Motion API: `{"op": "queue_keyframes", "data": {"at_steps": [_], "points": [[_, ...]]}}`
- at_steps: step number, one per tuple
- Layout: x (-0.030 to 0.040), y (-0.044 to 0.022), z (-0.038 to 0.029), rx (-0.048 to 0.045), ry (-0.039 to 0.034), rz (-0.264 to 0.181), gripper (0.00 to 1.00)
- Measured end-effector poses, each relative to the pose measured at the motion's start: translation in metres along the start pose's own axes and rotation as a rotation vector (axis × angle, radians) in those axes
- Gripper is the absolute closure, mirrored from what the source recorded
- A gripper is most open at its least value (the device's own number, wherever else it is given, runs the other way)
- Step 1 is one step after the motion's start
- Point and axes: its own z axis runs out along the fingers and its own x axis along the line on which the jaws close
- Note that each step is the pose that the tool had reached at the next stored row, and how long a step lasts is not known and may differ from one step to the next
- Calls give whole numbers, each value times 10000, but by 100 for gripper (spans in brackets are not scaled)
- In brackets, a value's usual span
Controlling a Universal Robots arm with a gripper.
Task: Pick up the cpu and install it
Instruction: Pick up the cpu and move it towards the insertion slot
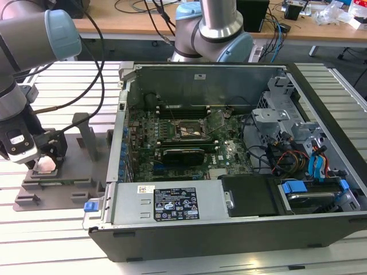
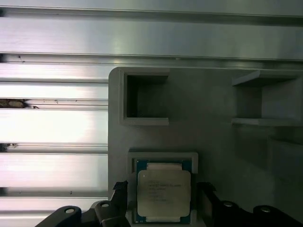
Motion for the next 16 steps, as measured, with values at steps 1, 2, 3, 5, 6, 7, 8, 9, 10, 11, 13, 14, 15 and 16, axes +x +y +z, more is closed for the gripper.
{"op": "queue_keyframes", "data": {"at_steps": [1,2,3,5,6,7,8,9,10,11,13,14,15,16], "points": [[1,0,3,-6,-2,-5,31],[1,0,5,-8,-1,-15,31],[1,1,14,-9,-1,-33,31],[-5,1,34,-8,-1,-39,31],[-5,1,35,-7,2,-39,31],[-5,1,37,-9,-1,-39,31],[-5,1,37,-9,-1,-39,31],[-5,1,37,-8,-1,-39,31],[-5,1,38,-8,-1,-39,31],[-5,1,38,-9,-2,-39,32],[-5,1,38,-8,-1,-39,45],[-5,1,39,-8,-1,-39,45],[-5,1,39,-8,-1,-39,45],[-5,1,40,-8,-1,-39,45]]}}
